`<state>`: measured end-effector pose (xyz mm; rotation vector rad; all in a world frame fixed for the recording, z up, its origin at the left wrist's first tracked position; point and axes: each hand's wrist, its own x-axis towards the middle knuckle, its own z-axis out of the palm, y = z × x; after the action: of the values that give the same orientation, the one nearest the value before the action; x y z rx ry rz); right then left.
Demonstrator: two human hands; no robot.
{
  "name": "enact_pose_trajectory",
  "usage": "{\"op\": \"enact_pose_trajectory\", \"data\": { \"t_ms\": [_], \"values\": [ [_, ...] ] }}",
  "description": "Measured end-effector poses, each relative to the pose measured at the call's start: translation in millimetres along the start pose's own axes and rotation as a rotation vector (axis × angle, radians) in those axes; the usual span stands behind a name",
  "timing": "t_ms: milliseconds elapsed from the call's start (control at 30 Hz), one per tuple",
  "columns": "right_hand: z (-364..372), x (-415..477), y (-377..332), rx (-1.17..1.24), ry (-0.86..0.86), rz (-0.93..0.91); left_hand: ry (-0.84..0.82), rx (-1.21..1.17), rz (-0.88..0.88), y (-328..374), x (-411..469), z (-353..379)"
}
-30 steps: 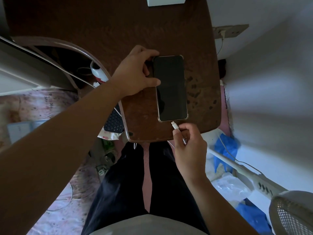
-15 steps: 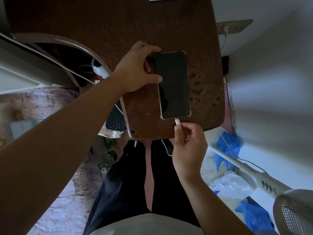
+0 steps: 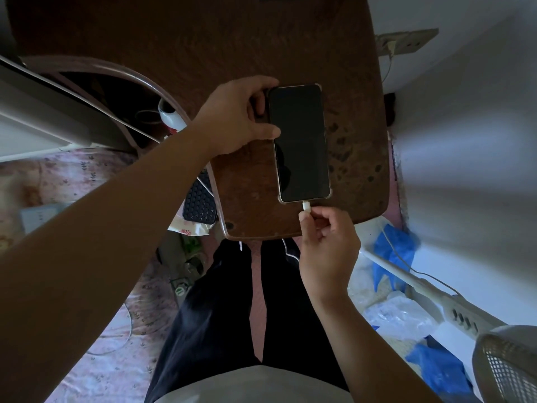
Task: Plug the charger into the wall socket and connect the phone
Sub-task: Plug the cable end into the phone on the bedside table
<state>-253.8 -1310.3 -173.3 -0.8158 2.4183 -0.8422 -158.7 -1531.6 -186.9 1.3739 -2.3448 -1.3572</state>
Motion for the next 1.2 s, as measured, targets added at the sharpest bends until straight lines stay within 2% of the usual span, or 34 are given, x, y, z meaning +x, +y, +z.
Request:
{"op": "enact_pose_trajectory", "data": {
  "t_ms": [267,1200],
  "values": [
    [-3.1,5.2,-4.5,-0.164,-0.028,-0.057,-0.016,0.005,0.002,1.8,1.0,-1.9],
    [-2.0,10.3,-7.5,-0.179,-0.039,-0.096,-0.028,0.050,0.015,6.4,2.5,-2.8]
  ]
}}
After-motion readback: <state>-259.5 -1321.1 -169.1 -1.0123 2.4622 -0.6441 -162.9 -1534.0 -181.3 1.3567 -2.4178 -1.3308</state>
